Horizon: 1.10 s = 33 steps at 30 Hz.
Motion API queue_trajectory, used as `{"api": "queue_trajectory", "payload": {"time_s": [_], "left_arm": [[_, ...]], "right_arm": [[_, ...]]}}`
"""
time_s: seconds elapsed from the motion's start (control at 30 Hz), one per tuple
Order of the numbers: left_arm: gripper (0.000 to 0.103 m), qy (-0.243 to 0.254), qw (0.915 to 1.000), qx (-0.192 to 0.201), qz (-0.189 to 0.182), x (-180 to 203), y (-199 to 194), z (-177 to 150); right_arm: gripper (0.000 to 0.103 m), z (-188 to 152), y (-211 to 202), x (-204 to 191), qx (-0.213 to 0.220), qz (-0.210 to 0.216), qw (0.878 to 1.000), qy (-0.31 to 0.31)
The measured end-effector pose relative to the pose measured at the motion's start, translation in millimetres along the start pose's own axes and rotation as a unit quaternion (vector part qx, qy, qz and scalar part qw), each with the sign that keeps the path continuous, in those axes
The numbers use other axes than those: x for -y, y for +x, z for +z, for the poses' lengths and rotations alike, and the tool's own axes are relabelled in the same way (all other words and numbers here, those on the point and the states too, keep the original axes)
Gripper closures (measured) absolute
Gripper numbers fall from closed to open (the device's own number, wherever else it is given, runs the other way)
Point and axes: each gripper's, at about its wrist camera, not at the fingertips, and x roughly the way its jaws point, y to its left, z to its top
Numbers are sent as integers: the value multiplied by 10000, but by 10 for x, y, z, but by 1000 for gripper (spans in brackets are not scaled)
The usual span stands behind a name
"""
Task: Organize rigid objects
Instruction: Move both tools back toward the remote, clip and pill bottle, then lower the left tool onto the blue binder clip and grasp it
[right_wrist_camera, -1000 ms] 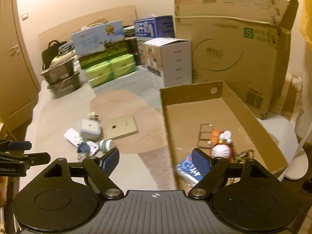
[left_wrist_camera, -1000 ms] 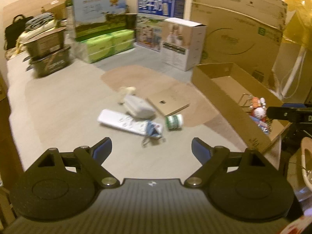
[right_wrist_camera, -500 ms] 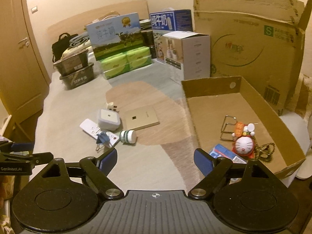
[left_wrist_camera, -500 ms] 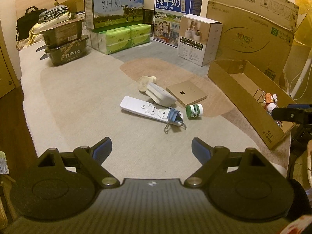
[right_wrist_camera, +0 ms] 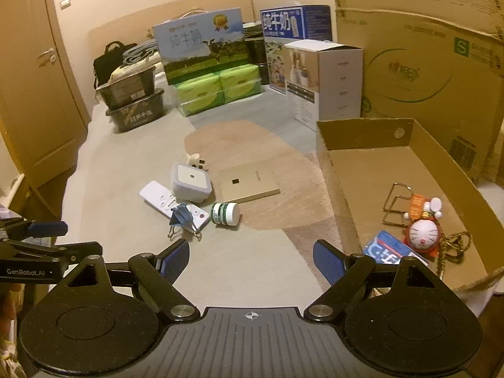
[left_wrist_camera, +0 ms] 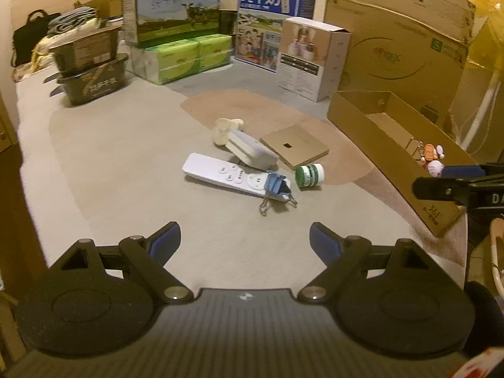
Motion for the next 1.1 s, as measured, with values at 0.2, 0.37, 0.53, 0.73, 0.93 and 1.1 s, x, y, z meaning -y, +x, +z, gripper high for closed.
{"api": "queue_trajectory", "payload": {"time_s": [0.2, 0.37, 0.53, 0.73, 0.93, 1.1], "left_arm": [[16, 183, 9997, -14, -148, -6, 190, 44], [21, 269, 9992, -123, -252, -11, 411, 85], [27, 347, 9983, -212, -421, -25, 659, 125], [34, 497, 9962, -237, -675, -21, 913, 197], [50, 655, 9937, -227, -886, 45, 1102, 270], [60, 857, 9905, -250, -1044, 137, 1208, 274]], "right_arm": [[18, 5, 176, -35, -72, 115, 9999, -105], [18, 9, 379, -10, -165, 132, 9997, -112], [18, 33, 596, 21, -241, 154, 9995, -109], [21, 79, 881, 62, -343, 190, 9992, -108], [25, 119, 1090, 97, -398, 182, 9990, -75], [26, 150, 1201, 150, -414, 160, 9990, -51]]}}
